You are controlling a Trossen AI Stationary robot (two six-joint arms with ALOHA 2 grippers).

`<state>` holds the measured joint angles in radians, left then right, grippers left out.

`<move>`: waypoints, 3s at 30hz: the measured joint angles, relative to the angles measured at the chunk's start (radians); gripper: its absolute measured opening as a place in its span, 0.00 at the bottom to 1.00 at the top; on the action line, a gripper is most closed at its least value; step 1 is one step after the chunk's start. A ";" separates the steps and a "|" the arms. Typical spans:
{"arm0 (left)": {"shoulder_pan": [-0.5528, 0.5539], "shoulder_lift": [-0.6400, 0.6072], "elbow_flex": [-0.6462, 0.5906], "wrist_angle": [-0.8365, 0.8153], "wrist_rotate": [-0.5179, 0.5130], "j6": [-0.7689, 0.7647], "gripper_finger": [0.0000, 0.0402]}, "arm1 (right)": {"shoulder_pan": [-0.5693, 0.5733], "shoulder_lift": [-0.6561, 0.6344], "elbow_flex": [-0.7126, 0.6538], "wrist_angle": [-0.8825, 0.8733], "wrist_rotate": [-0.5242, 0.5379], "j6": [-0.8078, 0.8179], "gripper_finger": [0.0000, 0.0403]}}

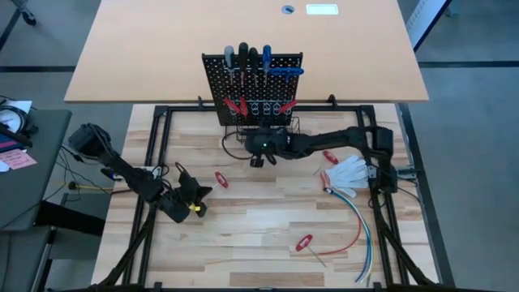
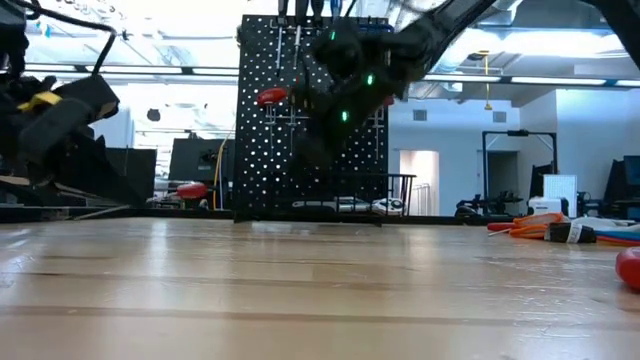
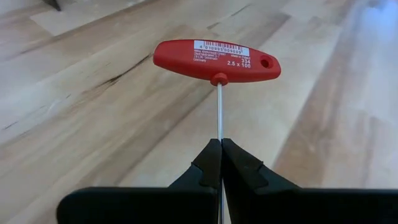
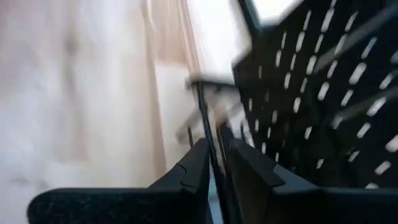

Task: Hang tools onto peg board
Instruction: Hang the red allen wrench on the pegboard

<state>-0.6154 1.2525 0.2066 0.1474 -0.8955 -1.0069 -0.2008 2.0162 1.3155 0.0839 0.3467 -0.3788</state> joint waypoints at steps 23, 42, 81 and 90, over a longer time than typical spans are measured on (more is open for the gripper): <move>-0.089 -0.153 0.000 0.040 -0.097 0.060 0.00 | 0.287 -0.489 -0.385 0.068 -0.053 0.148 0.03; 0.077 -0.153 0.000 0.625 0.536 0.712 0.00 | 0.368 -0.185 -0.315 0.582 -0.476 -0.193 0.65; 0.262 -0.153 0.033 0.424 0.382 0.864 0.39 | 0.264 -0.134 0.081 -0.213 -0.369 0.061 0.10; 0.273 -0.147 0.089 0.364 0.365 0.912 0.37 | 0.236 -0.134 0.082 -0.190 -0.370 0.112 0.10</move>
<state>-0.3424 1.1052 0.2951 0.5119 -0.5308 -0.0949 0.0351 1.8824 1.3975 -0.1064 -0.0230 -0.2668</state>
